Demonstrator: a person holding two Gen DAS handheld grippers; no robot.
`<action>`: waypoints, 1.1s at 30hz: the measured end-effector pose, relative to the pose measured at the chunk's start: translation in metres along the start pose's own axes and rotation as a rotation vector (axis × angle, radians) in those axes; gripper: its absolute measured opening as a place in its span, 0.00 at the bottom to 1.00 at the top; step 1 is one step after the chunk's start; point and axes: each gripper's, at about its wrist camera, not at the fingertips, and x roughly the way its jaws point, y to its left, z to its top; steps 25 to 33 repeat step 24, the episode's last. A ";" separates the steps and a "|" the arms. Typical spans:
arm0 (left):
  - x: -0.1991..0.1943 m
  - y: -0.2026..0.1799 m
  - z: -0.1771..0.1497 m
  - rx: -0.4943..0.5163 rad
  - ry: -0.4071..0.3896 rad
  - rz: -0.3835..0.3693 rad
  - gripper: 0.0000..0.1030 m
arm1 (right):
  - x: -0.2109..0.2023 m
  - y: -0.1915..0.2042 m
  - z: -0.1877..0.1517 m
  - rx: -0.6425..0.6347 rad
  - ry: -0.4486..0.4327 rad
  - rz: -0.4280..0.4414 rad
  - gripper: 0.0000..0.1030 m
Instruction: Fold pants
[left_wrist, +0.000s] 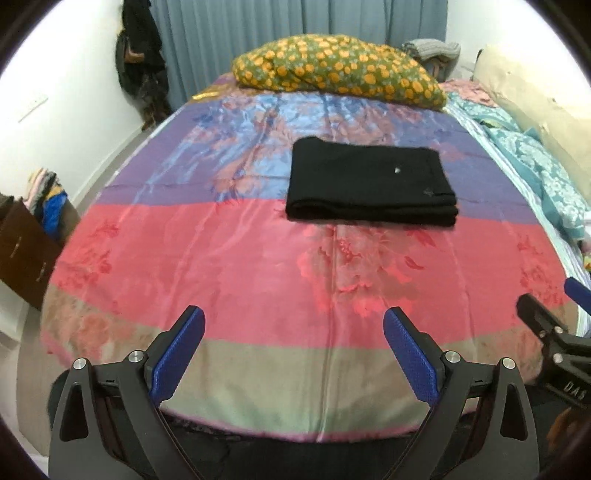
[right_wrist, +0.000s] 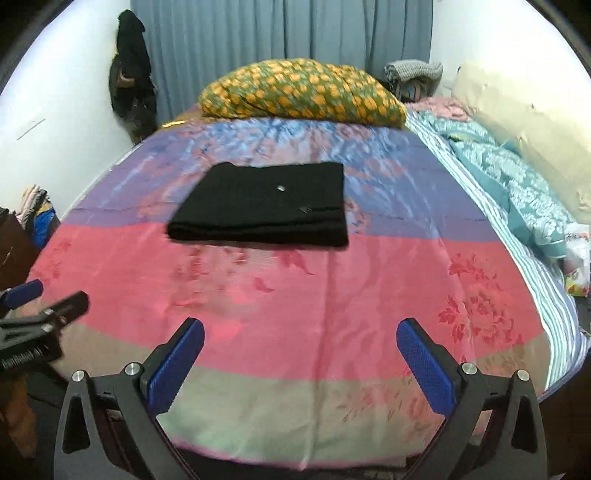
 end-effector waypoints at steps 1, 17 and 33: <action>-0.010 0.000 0.000 0.006 -0.023 0.002 0.95 | -0.010 0.006 0.000 -0.008 -0.013 -0.006 1.00; -0.061 -0.004 -0.006 0.043 -0.135 0.012 0.95 | -0.080 0.033 0.004 -0.040 -0.105 -0.073 1.00; -0.061 -0.006 -0.005 0.039 -0.139 0.017 0.95 | -0.079 0.026 0.005 -0.018 -0.112 -0.076 1.00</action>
